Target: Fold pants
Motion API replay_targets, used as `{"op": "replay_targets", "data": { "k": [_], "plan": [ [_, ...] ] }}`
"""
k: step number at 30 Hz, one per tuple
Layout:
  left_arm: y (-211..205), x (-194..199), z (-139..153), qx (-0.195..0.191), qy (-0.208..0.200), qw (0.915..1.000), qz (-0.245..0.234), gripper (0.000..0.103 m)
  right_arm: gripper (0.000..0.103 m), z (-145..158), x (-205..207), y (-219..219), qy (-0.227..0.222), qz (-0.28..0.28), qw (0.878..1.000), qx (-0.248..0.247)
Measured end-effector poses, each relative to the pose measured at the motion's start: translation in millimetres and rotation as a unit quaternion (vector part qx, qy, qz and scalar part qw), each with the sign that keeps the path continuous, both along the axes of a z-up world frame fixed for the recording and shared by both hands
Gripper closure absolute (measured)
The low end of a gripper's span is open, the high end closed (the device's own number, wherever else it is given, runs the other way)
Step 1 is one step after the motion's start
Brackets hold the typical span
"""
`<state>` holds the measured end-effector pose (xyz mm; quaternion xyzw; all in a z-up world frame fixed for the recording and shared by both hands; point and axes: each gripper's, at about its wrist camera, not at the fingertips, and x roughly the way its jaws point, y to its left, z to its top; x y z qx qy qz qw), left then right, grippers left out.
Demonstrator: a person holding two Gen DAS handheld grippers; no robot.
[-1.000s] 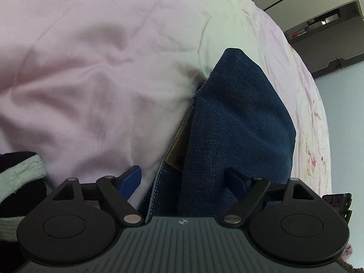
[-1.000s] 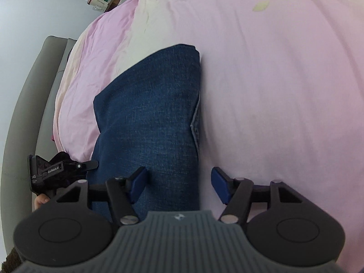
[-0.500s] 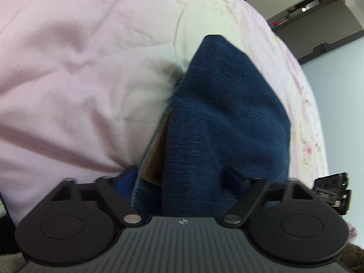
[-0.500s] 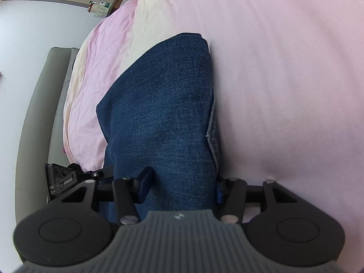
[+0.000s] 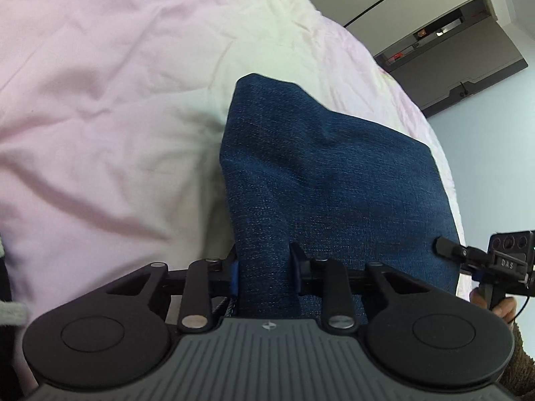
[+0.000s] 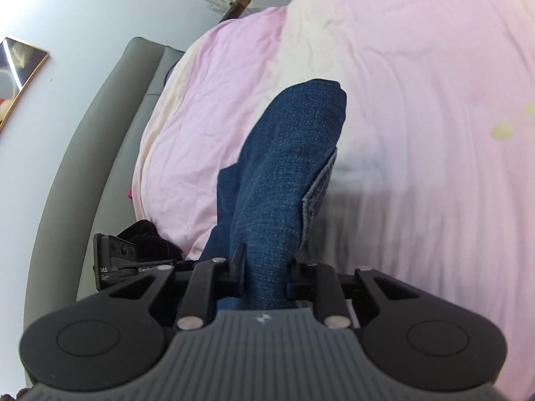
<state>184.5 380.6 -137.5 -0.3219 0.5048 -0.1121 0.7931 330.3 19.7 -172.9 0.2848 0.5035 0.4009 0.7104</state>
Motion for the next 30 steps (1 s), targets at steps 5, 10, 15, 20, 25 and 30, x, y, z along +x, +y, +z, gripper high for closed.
{"op": "replay_targets", "data": {
  "k": [5, 10, 15, 20, 25, 30],
  "plan": [
    [-28.1, -2.6, 15.3, 0.006, -0.016, 0.9998, -0.005, 0.074, 0.087, 11.0, 9.5, -25.2, -0.009, 0.016, 1.000, 0.001],
    [-57.4, 2.7, 11.1, 0.023, -0.020, 0.9995, -0.004, 0.074, 0.087, -9.6, 21.8, -51.9, 0.005, 0.017, 1.000, 0.014],
    [-72.7, 7.6, -4.1, 0.027, -0.016, 0.9994, -0.012, 0.075, 0.086, -38.6, 34.5, -68.3, 0.022, 0.016, 1.000, 0.013],
    [-79.7, 17.8, -16.0, 0.045, 0.000, 0.9975, -0.054, 0.073, 0.079, -68.7, 42.4, -62.7, 0.048, 0.015, 0.998, -0.033],
    [-74.6, 24.4, -23.0, 0.034, 0.005, 0.9972, -0.066, 0.069, 0.073, -87.4, 42.7, -59.0, 0.056, 0.007, 0.996, -0.063],
    [-72.0, 17.8, -7.4, 0.048, 0.005, 0.9968, -0.065, 0.063, 0.065, -66.8, 36.3, -58.3, 0.021, 0.006, 0.993, -0.116]
  ]
}}
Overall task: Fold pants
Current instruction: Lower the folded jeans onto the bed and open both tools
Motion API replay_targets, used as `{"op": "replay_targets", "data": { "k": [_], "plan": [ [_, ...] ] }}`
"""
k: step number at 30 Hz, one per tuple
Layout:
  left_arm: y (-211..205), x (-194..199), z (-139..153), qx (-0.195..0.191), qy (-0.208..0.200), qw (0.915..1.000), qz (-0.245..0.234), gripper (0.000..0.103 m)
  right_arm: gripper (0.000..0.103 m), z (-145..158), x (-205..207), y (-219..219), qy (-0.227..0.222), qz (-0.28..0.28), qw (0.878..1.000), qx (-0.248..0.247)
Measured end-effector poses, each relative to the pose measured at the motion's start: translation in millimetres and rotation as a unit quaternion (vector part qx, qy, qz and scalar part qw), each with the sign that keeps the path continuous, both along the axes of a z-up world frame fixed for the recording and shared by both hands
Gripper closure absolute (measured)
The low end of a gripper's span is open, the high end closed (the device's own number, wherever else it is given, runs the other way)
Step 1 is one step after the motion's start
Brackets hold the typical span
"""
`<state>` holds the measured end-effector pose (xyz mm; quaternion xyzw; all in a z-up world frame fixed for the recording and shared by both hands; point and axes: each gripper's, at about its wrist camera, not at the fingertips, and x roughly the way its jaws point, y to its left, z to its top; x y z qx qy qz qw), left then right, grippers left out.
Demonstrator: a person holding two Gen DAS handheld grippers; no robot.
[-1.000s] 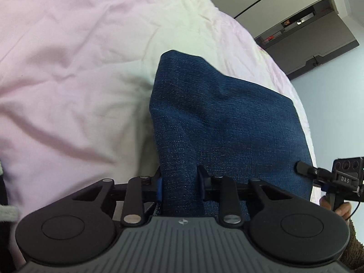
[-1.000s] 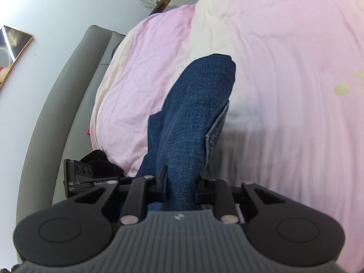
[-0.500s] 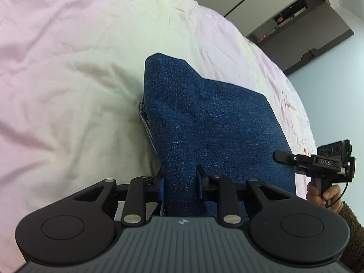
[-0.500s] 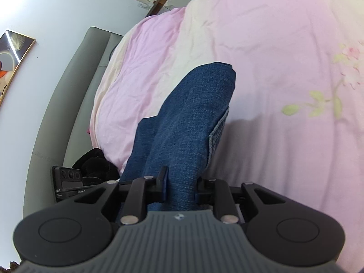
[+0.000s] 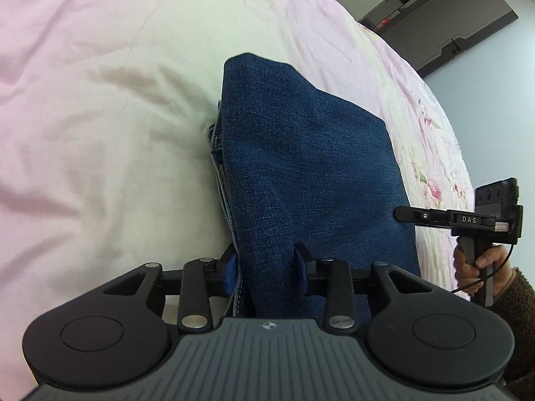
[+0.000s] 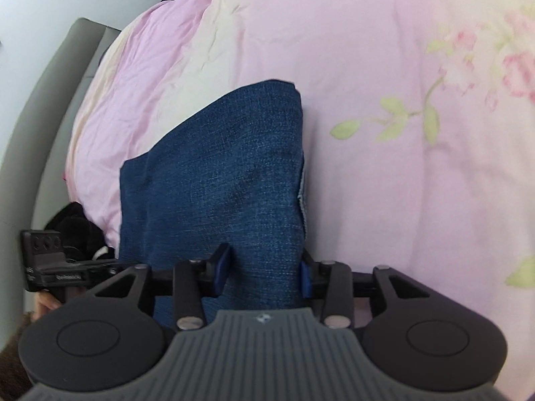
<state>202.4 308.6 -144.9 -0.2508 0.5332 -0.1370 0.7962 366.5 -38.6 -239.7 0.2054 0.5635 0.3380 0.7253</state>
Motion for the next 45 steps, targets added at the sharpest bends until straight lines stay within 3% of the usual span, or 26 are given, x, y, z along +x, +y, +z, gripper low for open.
{"op": "replay_targets", "data": {
  "k": [5, 9, 12, 17, 21, 26, 29, 31, 34, 38, 43, 45],
  "plan": [
    [-5.3, -10.1, 35.3, 0.069, -0.021, 0.9972, -0.020, 0.062, 0.064, 29.9, -19.7, -18.5, -0.070, 0.005, 0.995, -0.074],
    [-24.2, -22.8, 71.3, 0.148, -0.066, 0.9862, -0.037, 0.066, 0.065, 56.6, -47.1, -25.1, -0.134, 0.010, 0.984, -0.117],
    [-46.7, -31.3, 89.4, 0.162, -0.103, 0.9795, -0.061, 0.067, 0.065, 73.2, -72.4, -19.5, -0.184, 0.023, 0.974, -0.132],
    [-99.4, -33.7, 76.9, 0.229, -0.103, 0.9551, -0.157, 0.074, 0.071, 78.7, -115.3, 5.4, -0.243, 0.052, 0.955, -0.160],
    [-107.9, -33.3, 46.7, 0.278, -0.076, 0.9392, -0.187, 0.081, 0.072, 63.4, -135.5, 24.5, -0.266, 0.071, 0.940, -0.200],
    [-86.5, -36.1, 16.2, 0.267, -0.031, 0.9425, -0.199, 0.096, 0.067, 28.3, -143.6, 29.1, -0.241, 0.091, 0.940, -0.224],
    [-69.6, -41.3, 19.8, 0.236, -0.025, 0.9546, -0.180, 0.096, 0.067, 26.2, -142.7, 27.5, -0.241, 0.101, 0.939, -0.225],
    [-62.2, -43.7, 30.0, 0.231, -0.026, 0.9563, -0.177, 0.096, 0.068, 31.8, -140.5, 25.8, -0.235, 0.109, 0.939, -0.226],
    [-53.6, -46.8, 53.0, 0.227, -0.046, 0.9566, -0.176, 0.087, 0.071, 45.0, -130.4, 15.9, -0.220, 0.099, 0.948, -0.208],
    [-40.1, -28.1, 76.9, 0.196, -0.093, 0.9687, -0.122, 0.087, 0.071, 64.9, -102.7, 5.7, -0.229, 0.060, 0.952, -0.192],
    [-40.1, 7.1, 69.3, 0.203, -0.134, 0.9685, -0.054, 0.087, 0.071, 65.5, -63.6, 17.0, -0.236, 0.033, 0.953, -0.186],
    [-40.7, 27.2, 61.0, 0.201, -0.133, 0.9703, -0.022, 0.087, 0.077, 62.4, -46.8, 23.7, -0.238, 0.025, 0.953, -0.186]
  ]
}}
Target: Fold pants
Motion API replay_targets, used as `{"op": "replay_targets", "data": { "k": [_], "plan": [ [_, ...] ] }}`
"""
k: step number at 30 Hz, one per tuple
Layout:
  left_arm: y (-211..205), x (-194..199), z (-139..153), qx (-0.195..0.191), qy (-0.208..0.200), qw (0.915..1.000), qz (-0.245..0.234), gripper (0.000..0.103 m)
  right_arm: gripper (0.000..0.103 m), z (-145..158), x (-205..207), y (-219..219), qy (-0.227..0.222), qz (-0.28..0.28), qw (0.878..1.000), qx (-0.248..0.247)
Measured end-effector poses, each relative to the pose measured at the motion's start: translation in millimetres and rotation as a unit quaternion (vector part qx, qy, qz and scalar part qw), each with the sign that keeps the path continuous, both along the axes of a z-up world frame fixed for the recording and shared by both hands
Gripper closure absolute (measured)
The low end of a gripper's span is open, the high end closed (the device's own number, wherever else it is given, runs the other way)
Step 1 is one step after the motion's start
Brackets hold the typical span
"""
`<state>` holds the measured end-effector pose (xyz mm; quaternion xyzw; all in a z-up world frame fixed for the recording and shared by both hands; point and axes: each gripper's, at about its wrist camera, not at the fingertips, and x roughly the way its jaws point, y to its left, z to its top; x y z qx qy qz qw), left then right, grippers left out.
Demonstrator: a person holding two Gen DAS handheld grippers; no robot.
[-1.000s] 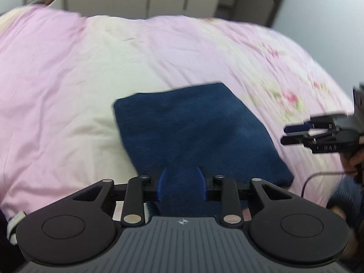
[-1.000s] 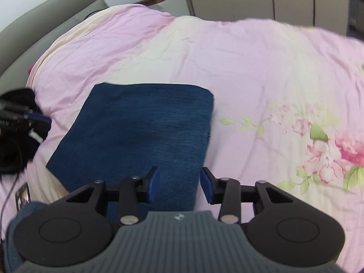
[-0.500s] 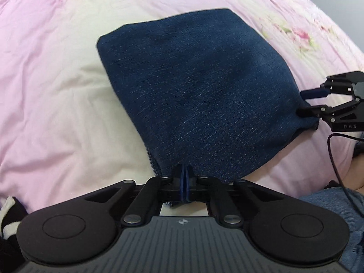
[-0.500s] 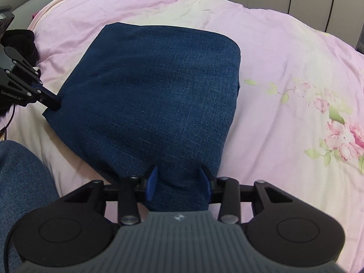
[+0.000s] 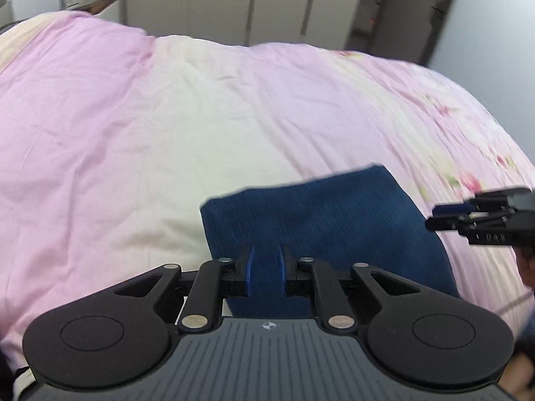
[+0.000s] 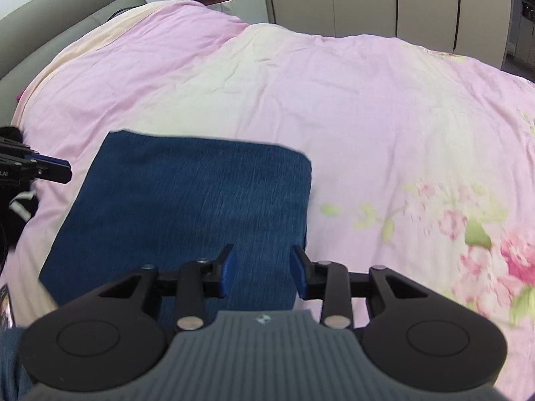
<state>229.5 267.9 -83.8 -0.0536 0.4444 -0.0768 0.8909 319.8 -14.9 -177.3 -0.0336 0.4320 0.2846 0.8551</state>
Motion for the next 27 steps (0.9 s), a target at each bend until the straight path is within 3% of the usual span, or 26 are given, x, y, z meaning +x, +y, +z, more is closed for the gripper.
{"op": "replay_targets", "data": {
  "k": [3, 6, 12, 14, 19, 24, 27],
  "plan": [
    [7.0, 20.8, -17.5, -0.003, 0.019, 0.9989, 0.043, 0.087, 0.083, -6.8, 22.4, 10.7, 0.005, -0.007, 1.000, 0.001],
    [2.5, 27.0, -27.1, 0.004, 0.031, 0.9981, 0.053, 0.087, 0.082, -19.9, 37.2, 18.9, 0.018, -0.004, 1.000, -0.016],
    [-9.8, 11.5, -5.0, 0.036, 0.040, 0.9961, 0.069, 0.084, 0.081, -10.9, 38.1, 21.3, 0.012, 0.008, 1.000, -0.023],
    [-20.2, -2.1, 11.3, 0.046, 0.025, 0.9961, 0.071, 0.080, 0.079, 3.6, 28.8, 17.5, 0.002, 0.009, 1.000, -0.012],
    [-48.7, -47.0, 61.4, 0.064, -0.026, 0.9951, 0.071, 0.070, 0.059, 60.4, -13.9, 2.1, -0.057, 0.014, 0.998, 0.010],
    [-77.7, -101.6, 105.8, 0.092, -0.076, 0.9879, 0.099, 0.049, 0.039, 110.3, -73.6, -27.7, -0.107, -0.001, 0.994, 0.036],
    [-96.9, -134.1, 122.1, 0.112, -0.096, 0.9826, 0.113, 0.042, 0.037, 128.7, -109.3, -47.3, -0.125, -0.012, 0.991, 0.056]
  ]
}}
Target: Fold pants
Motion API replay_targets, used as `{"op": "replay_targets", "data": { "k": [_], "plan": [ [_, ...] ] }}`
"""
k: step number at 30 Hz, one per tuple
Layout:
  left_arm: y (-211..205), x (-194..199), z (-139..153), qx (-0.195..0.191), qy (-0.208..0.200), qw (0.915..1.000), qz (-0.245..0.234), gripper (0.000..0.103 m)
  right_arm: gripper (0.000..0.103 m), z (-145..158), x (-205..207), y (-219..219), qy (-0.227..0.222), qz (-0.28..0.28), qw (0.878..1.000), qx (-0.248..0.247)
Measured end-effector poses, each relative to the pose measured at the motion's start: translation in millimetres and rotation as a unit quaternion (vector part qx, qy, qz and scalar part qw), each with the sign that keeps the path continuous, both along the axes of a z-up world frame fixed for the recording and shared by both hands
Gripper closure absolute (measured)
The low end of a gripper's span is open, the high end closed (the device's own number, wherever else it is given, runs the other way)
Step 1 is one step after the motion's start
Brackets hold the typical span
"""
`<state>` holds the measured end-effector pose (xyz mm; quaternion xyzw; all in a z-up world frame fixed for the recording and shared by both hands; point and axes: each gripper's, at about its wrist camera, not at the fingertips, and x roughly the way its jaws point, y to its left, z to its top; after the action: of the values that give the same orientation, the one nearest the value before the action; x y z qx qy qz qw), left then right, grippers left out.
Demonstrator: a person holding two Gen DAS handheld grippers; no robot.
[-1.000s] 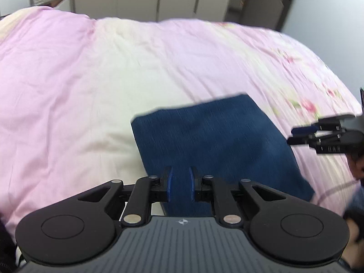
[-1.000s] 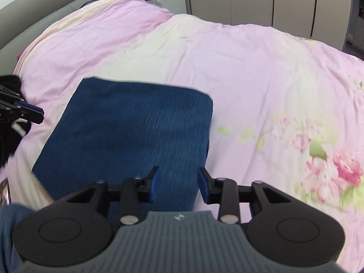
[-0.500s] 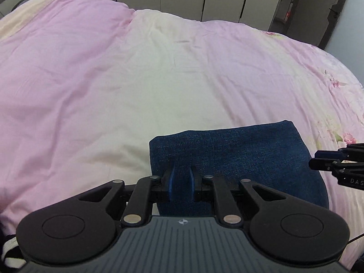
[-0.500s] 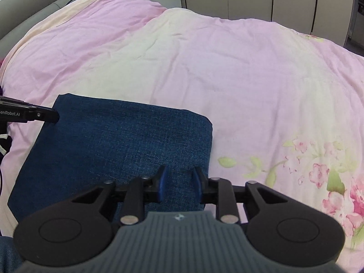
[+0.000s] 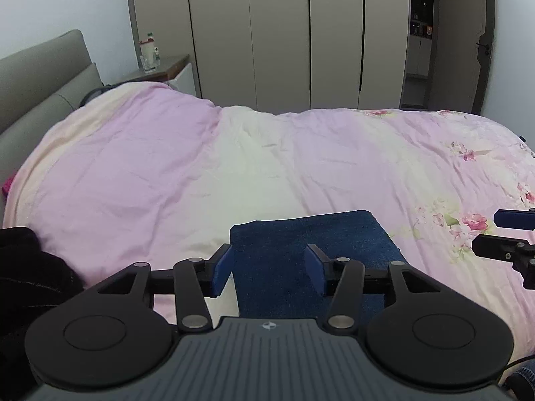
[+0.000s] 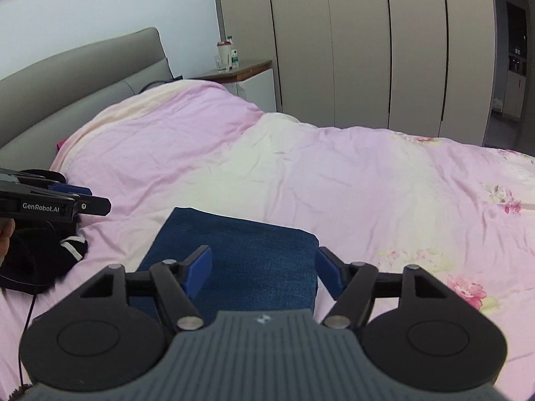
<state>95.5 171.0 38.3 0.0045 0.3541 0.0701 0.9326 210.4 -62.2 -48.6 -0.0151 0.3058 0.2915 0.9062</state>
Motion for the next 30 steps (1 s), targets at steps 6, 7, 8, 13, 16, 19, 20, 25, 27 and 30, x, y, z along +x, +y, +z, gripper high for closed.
{"op": "replay_targets", "data": {
  "k": [6, 7, 8, 13, 16, 19, 20, 25, 27, 30],
  "plan": [
    [-37.5, -54.1, 4.1, 0.032, -0.018, 0.9991, 0.021, 0.027, 0.032, 7.5, -70.5, -23.3, -0.018, -0.015, 1.000, 0.014],
    [-41.8, -60.7, 2.0, 0.026, -0.018, 0.9993, 0.019, 0.026, 0.032, 5.8, -78.7, -25.8, -0.016, -0.016, 1.000, 0.016],
    [-46.4, -67.5, 0.1, 0.019, -0.018, 0.9995, 0.019, 0.026, 0.032, 3.3, -86.5, -27.9, -0.012, -0.017, 1.000, 0.018],
    [-64.1, -92.6, -11.3, 0.011, -0.006, 0.9996, 0.024, 0.026, 0.032, -9.5, -113.2, -34.3, 0.009, -0.021, 1.000, 0.017],
    [-70.8, -100.2, -17.0, 0.008, 0.003, 0.9998, 0.017, 0.026, 0.032, -16.1, -121.4, -34.0, 0.018, -0.019, 1.000, 0.016],
    [-74.8, -102.6, -20.3, 0.015, 0.009, 0.9998, 0.014, 0.026, 0.032, -18.3, -127.7, -34.1, 0.019, -0.018, 1.000, 0.015],
    [-75.6, -104.1, -20.6, 0.015, 0.009, 0.9998, 0.014, 0.026, 0.032, -18.1, -128.8, -34.8, 0.018, -0.018, 1.000, 0.016],
    [-77.1, -105.6, -22.2, 0.016, 0.009, 0.9997, 0.014, 0.026, 0.032, -16.5, -130.5, -35.3, 0.014, -0.016, 1.000, 0.015],
    [-78.2, -105.6, -22.8, 0.019, 0.011, 0.9997, 0.014, 0.026, 0.032, -16.3, -130.4, -35.7, 0.014, -0.016, 1.000, 0.016],
    [-79.2, -105.1, -23.3, 0.018, 0.011, 0.9997, 0.014, 0.026, 0.032, -16.9, -130.3, -36.0, 0.014, -0.015, 1.000, 0.016]
  ]
}}
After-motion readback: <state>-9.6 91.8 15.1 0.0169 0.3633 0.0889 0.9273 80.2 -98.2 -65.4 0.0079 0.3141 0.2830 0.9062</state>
